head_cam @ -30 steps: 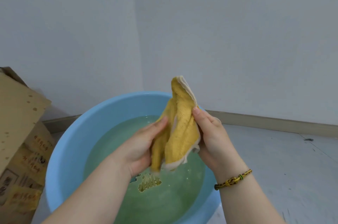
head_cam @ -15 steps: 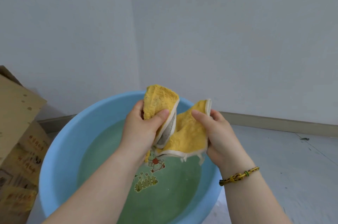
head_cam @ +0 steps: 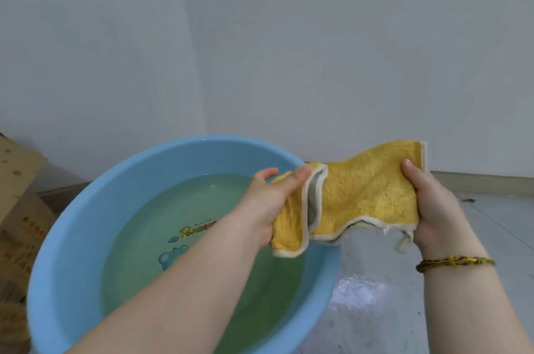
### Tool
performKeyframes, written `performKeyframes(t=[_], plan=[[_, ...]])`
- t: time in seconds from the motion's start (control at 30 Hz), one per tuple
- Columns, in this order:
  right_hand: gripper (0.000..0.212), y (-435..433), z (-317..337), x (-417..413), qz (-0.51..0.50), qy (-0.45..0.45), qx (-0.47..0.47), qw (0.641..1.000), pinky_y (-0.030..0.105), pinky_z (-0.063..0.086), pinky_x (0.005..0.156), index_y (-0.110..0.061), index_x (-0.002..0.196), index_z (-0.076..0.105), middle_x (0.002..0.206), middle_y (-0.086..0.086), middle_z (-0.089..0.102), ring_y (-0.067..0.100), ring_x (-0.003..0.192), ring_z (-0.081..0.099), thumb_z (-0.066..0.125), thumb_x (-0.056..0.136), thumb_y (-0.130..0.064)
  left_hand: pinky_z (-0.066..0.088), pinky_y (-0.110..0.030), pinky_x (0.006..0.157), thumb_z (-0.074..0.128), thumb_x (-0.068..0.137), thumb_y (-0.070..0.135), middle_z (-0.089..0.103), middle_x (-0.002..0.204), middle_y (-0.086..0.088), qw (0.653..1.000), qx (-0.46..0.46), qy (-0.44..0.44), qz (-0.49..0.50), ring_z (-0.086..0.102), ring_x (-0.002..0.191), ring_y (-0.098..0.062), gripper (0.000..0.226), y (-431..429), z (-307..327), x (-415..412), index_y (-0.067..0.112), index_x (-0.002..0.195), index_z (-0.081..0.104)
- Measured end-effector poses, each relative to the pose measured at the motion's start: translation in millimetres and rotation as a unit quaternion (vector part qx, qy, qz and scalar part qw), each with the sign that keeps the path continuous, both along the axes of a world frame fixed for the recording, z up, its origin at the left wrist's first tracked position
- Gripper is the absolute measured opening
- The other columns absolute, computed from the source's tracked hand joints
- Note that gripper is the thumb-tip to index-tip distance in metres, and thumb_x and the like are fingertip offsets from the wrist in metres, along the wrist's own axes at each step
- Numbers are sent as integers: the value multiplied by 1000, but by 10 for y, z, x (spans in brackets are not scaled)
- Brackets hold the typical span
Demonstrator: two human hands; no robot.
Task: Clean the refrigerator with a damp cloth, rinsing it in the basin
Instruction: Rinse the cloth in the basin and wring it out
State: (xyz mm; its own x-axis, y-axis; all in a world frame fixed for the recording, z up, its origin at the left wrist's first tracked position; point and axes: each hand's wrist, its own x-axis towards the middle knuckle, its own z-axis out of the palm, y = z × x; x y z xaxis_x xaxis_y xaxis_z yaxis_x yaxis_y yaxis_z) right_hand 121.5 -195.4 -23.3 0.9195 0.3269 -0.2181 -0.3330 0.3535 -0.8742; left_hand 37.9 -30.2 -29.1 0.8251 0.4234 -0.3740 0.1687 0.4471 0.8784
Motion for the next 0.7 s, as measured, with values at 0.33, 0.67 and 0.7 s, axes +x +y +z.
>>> performKeyframes(t=[0.33,0.67,0.7], plan=[[22,-113,-440,127,-30,109,-73,991,30,51,35,-3,112,48,82,14,60,22,52,66,46,95,-18,49,-41,90,70,76,8,57,109,-6,995,91,43,13,58,100,-25,50,-157,-349,202,23,115,43],[14,-220,-313,189,-62,40,-165,984,21,50,37,-3,79,53,67,12,59,15,42,61,47,90,4,45,-30,90,55,83,0,50,128,-3,983,179,28,-12,53,107,-19,61,-388,-249,299,19,137,36],[12,-224,-317,183,-61,35,-171,983,21,50,38,-3,84,54,72,12,58,15,44,62,47,90,4,44,-32,94,57,82,-1,48,131,-5,982,187,40,-15,51,114,-21,62,-358,-278,280,19,137,36]])
